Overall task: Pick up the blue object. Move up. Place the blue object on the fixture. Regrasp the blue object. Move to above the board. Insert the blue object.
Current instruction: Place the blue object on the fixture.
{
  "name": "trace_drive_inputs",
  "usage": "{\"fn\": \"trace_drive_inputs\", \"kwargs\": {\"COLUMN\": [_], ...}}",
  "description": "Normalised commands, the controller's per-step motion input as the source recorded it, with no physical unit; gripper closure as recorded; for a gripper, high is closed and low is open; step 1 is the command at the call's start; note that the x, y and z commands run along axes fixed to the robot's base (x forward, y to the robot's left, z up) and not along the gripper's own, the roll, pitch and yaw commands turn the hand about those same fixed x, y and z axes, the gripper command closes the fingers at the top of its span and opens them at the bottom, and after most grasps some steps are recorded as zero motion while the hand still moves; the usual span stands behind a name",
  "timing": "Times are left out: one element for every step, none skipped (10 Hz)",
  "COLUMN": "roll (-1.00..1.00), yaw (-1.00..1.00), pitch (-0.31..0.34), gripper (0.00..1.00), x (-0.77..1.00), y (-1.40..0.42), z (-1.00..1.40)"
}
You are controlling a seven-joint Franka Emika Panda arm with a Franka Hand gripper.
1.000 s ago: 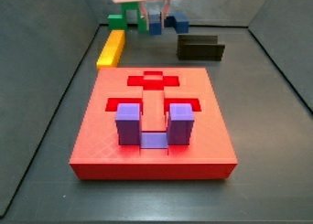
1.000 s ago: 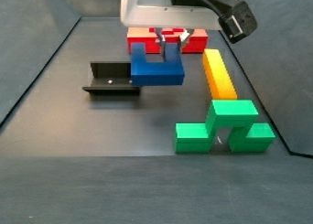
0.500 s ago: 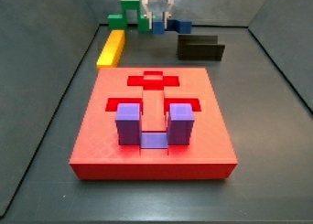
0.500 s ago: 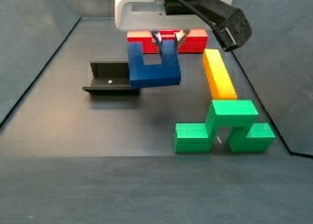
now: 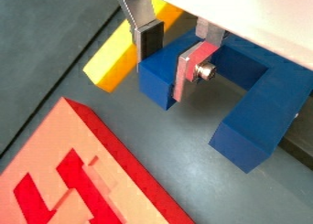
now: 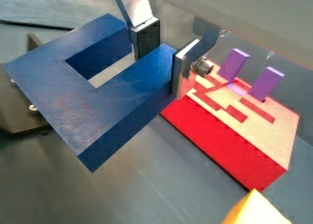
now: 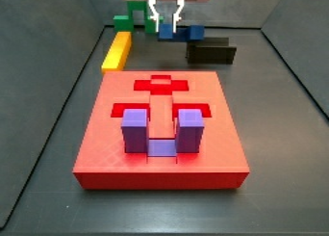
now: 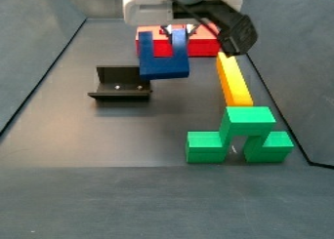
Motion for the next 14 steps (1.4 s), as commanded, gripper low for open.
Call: {"fn": "trace_drive_inputs", "kwargs": {"roll": [0.0, -0.57, -0.8, -0.7, -0.59, -0.55, -0.47, 0.0, -0.06, -0.53, -0.61, -0.58, -0.58, -0.22], "yaw": [0.0, 0.0, 0.0, 0.0, -0.09, -0.1, -0.26, 0.0, 0.0, 0.0, 0.0, 0.05, 0.14, 0.07], "pitch": [0.0, 0.2, 0.149, 0.146, 0.191, 0.211, 0.223, 0.0, 0.066, 0.043, 0.0, 0.0, -0.014, -0.134], "gripper": [1.0, 1.0, 1.0, 1.0, 1.0, 1.0, 1.0, 1.0, 1.0, 1.0, 1.0, 1.0, 1.0, 1.0], "x": [0.0, 0.62, 0.78, 0.89, 0.98, 0.97, 0.76, 0.03, 0.61, 0.73, 0.62, 0.58, 0.46, 0.19], "y": [-0.03, 0.13, 0.12, 0.0, -0.06, -0.04, -0.05, 0.0, 0.22, 0.58, 0.58, 0.55, 0.54, 0.15], "z": [0.0, 0.0, 0.03, 0.0, -0.07, -0.11, 0.0, 0.0, -0.18, -0.11, -0.1, -0.1, -0.21, -0.19]}}
